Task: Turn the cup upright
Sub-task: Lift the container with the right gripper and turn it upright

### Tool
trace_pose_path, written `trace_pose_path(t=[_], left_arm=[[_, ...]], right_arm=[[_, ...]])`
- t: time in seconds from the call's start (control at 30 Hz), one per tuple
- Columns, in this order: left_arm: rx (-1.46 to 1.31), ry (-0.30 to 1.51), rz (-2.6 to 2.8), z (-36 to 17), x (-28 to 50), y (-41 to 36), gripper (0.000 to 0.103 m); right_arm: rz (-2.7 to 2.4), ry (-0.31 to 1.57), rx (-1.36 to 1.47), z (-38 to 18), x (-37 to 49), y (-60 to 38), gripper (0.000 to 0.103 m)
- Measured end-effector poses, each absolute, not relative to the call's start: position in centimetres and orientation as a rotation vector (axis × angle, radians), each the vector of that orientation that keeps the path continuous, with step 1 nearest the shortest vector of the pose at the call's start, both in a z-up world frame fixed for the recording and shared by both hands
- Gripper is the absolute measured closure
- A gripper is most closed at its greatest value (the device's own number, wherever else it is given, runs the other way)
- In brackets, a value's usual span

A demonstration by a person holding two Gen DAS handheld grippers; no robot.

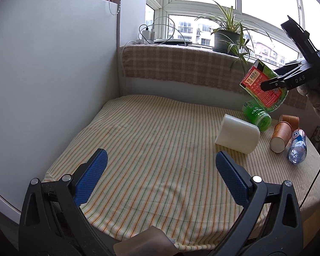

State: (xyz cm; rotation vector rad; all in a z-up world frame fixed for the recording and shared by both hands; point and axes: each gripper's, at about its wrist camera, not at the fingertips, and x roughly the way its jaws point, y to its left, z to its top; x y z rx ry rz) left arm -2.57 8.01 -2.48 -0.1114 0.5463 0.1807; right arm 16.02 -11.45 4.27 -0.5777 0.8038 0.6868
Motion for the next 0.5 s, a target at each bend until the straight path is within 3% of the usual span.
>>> trace_pose_path(t=[0.23,0.5], left_arm=[[-0.125,0.556,0.104,-2.7,-2.3,6.7,0.0],[-0.167,0.633,-0.006,-4.1,-1.3,4.8,0.0]], right_arm=[[0.602,0.873,-0.29,4.1,11.2,-15.1,0.022],[0.545,1.044,0.165,-1.0,7.6,-19.3,0.022]])
